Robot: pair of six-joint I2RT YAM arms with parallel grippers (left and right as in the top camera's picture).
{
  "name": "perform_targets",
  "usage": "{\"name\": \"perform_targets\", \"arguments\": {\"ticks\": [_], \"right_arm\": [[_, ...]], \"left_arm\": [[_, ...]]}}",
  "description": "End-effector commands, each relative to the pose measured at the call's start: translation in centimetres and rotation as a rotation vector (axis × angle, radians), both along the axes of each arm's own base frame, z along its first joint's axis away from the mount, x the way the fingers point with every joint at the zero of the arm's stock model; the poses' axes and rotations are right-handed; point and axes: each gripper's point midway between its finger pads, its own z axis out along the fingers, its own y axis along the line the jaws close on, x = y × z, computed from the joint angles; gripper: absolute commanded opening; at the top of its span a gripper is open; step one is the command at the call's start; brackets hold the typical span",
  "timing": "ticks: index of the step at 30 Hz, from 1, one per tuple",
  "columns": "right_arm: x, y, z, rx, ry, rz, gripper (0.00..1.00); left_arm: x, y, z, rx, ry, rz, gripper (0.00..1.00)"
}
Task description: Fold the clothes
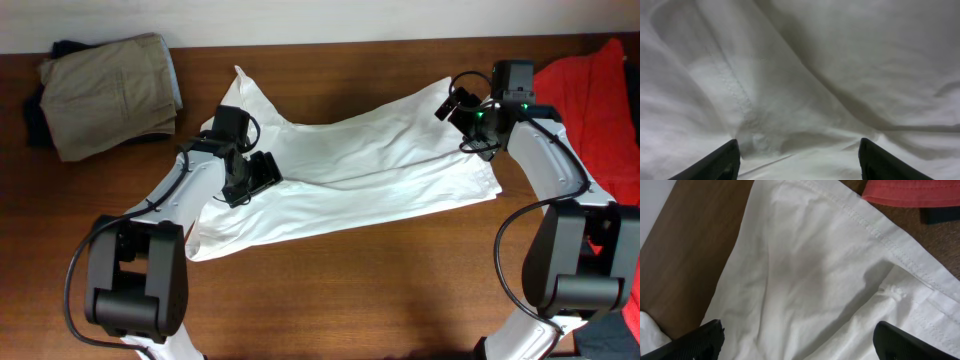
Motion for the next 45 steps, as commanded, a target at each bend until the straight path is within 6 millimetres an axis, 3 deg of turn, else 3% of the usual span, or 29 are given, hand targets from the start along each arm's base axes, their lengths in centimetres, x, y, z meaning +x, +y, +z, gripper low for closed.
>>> {"name": "perform_targets", "arguments": {"ticks": [1,9,27,37,40,45], "right_arm": [[-0.2,-0.1,-0.6,-0.017,0.014,-0.009,0.99],[-0.2,-0.1,-0.6,-0.017,0.014,-0.009,0.99],[-0.2,-0.2,-0.7,-0.023,0.016,-0.013,0.99],[-0.2,-0.2,-0.7,-0.023,0.016,-0.013,0.99],[-0.2,-0.2,-0.6,-0.023,0.015,-0.013,0.99],[-0.2,-0.2,-0.6,-0.023,0.015,-0.013,0.99]], "left_arm": [[-1.3,0.1,-1.6,-0.002,0.081,0.020,0.73],[-1.8,0.3,-3.9,0.013,0.138,0.046,0.72],[-0.4,1.1,-2.5,0.060,0.057,0.057,0.61],[-0.2,1.3,-2.4,0.069,0.047,0.061,0.17],[0.0,1.3,-2.2,0.067,0.039,0.061,0.11],[1.1,1.4,-0.9,0.075,-0.008,0.051,0.11]]}}
